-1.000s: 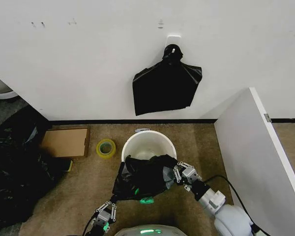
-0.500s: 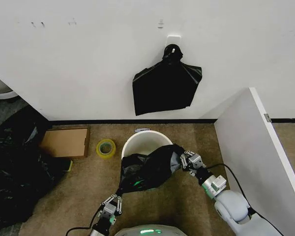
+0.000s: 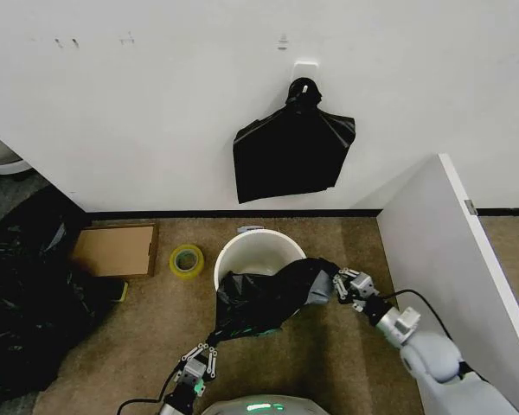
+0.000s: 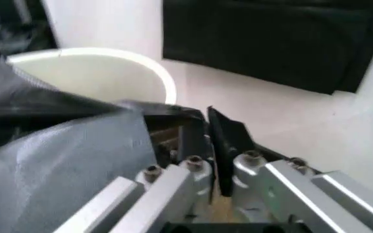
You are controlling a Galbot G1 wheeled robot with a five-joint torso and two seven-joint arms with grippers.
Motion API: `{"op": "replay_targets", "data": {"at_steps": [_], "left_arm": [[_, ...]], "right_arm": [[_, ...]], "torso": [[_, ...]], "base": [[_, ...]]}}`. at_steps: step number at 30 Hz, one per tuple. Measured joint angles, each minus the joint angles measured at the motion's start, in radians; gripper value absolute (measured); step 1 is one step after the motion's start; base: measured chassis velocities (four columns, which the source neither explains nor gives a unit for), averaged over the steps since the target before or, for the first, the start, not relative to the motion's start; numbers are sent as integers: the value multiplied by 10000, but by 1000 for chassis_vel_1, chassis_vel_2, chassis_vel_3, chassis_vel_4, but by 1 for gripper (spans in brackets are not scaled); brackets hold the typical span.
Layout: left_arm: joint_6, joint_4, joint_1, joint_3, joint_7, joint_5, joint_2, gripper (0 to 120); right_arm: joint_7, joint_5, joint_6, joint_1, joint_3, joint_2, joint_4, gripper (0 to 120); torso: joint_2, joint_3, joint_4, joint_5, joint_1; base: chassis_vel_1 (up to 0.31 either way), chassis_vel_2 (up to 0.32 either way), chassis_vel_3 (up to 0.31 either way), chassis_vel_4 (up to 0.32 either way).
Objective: Place the garbage bag over the trash bin.
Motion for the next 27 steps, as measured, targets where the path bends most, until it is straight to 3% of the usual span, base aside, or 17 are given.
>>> {"op": "replay_targets", "data": {"at_steps": [6, 10, 12, 14, 18, 24, 27], "left_arm": [[-38, -182, 68, 11, -1, -19, -5, 0], [-97, -204, 124, 4, -1, -9, 13, 0], [-99, -227, 128, -9, -3, 11, 3, 0], [-99, -232, 131, -11, -4, 21, 0, 0], [-102, -257, 165, -16, -19, 47, -48, 0], [-118, -341, 193, -12, -33, 52, -76, 0], [-118, -465, 229, -18, -41, 54, -77, 0]], "right_arm": [[1947, 169, -476, -569, -503, 32, 1100, 25], [2668, -581, -1494, -847, -490, -178, 2026, 41], [3706, -696, -2819, -1060, -520, -446, 2833, 51], [4060, -627, -3219, -1129, -540, -518, 3070, 52], [6953, 956, -5303, -1480, -665, -723, 4856, 72], [9069, 3015, -6196, -2233, -895, -650, 6526, 92], [9122, 3119, -6073, -3093, -1249, -574, 6855, 100]], "torso": [[0, 0, -2, 1, 0], [0, 0, 0, 0, 0], [0, 0, 1, -1, 0], [0, 0, 0, -1, 0], [0, 0, 0, 1, 0], [0, 0, 1, -1, -1], [0, -1, -2, 0, -1]], "base": [[0, 0, 0, 0], [0, 0, 0, 0], [0, 0, 0, 0], [0, 0, 0, 0], [0, 0, 0, 0], [0, 0, 0, 0], [0, 0, 0, 0]]}}
